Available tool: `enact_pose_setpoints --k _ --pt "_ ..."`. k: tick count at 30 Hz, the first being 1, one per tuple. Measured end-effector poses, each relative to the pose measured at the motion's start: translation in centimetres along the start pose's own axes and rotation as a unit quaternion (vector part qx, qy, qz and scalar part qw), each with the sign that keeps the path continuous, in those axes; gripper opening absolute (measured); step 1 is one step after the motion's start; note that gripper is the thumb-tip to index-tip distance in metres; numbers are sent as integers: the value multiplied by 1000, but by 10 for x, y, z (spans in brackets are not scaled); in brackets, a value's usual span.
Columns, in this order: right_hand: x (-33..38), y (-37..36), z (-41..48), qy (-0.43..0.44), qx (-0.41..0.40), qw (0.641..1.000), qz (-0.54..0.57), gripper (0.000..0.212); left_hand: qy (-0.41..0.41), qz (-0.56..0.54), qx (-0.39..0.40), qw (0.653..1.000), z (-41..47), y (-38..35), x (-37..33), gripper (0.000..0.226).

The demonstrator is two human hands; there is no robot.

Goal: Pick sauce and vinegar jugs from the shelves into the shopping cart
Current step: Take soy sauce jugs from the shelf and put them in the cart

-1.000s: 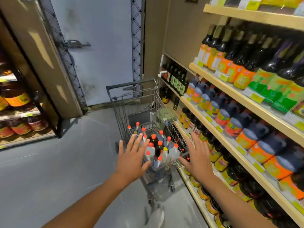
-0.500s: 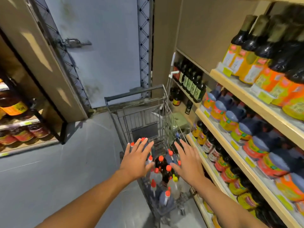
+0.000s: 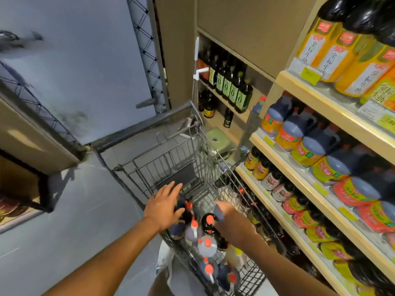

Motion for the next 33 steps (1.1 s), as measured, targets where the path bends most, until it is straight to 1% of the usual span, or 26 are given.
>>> enact_pose_setpoints --k 3,5,8,11,15,18,20,26,30,33 --pt "17 -13 28 -63 36 997 6 56 -36 -7 30 999 35 3 37 86" --pt "25 -25 41 -109 47 993 8 51 -56 -19 54 997 54 2 56 85" --pt "36 -51 61 -162 97 981 39 49 -78 -35 88 992 72 2 79 83" --pt "41 -78 86 -196 123 972 44 33 -109 -53 108 987 83 4 96 81" --pt "57 -94 110 -231 113 965 53 28 -144 -71 113 980 84 8 109 78" --pt "63 -105 131 -248 104 961 69 24 -147 -82 112 979 84 11 118 76" --pt "62 -115 146 -259 95 959 67 22 -140 -98 115 979 88 10 123 76" --pt "58 -152 170 -298 82 949 61 31 -88 -172 115 974 91 4 143 73" --pt "55 -164 176 -302 54 950 48 34 -74 -201 123 969 90 0 155 68" --pt "53 -165 181 -293 31 955 24 31 -68 -209 127 967 92 -1 159 67"
Point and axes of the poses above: each hand's wrist, its own z-axis towards the middle knuckle, its own y-axis out of the back of the hand, x = y × z, the point moved 7 cm from there along z, towards the middle knuckle, and after that the axes turned 15 degrees about -y, right-handed, at the moved point
